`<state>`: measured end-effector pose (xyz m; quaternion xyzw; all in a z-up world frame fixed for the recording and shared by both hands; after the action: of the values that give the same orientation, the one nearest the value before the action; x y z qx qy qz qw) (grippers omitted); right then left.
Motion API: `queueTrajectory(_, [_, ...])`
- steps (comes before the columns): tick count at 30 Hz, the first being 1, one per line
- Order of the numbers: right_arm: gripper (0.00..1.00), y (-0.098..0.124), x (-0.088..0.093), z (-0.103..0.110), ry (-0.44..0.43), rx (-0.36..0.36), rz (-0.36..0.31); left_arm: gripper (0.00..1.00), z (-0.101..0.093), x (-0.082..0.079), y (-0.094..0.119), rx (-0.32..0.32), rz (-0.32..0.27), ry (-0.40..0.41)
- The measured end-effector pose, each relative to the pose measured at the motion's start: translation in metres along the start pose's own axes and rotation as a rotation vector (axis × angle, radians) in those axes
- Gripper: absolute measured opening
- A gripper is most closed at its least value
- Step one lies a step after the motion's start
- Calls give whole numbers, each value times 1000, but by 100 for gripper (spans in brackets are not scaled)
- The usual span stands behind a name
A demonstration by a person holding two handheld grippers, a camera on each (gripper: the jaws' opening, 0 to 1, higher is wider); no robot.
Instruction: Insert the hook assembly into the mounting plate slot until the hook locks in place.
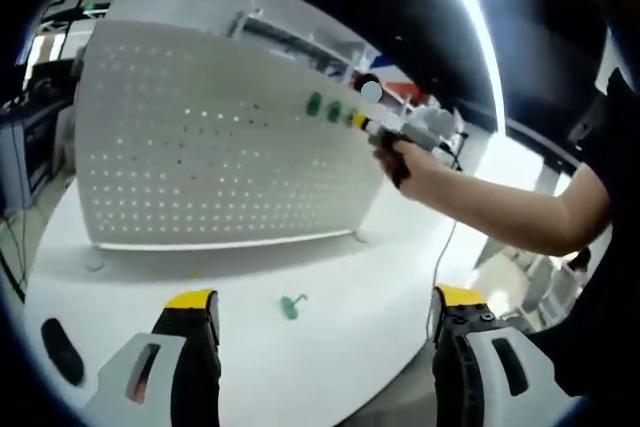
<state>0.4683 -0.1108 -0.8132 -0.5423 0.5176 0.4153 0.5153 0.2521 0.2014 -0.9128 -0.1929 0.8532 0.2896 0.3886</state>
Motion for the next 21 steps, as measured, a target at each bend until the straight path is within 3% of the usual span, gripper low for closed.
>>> queueTrajectory(4, [3,-1,5,-1,-56,-35,51,90,0,0,0,-1,1,-1])
queueTrajectory(15, [22,5,-3,6,-84,-59,64,92,1,-2,6,-22,-14,-20])
queueTrajectory(21, [23,10,-16,6,-82,-59,43,92,3,0,10,-37,-11,-35])
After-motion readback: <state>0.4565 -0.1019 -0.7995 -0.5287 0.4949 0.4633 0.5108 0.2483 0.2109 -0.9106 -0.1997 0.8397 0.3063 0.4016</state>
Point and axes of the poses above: the point that each gripper's makers call its tool centre point, and the gripper's own axes: y roughly backward along the fingers, z roughly to its left, x roughly out of its underside, the point moved 3 cm from there along y, roughly backward along the fingers, and after that the axes turned 11 degrees about y, right-handed, at the moved point
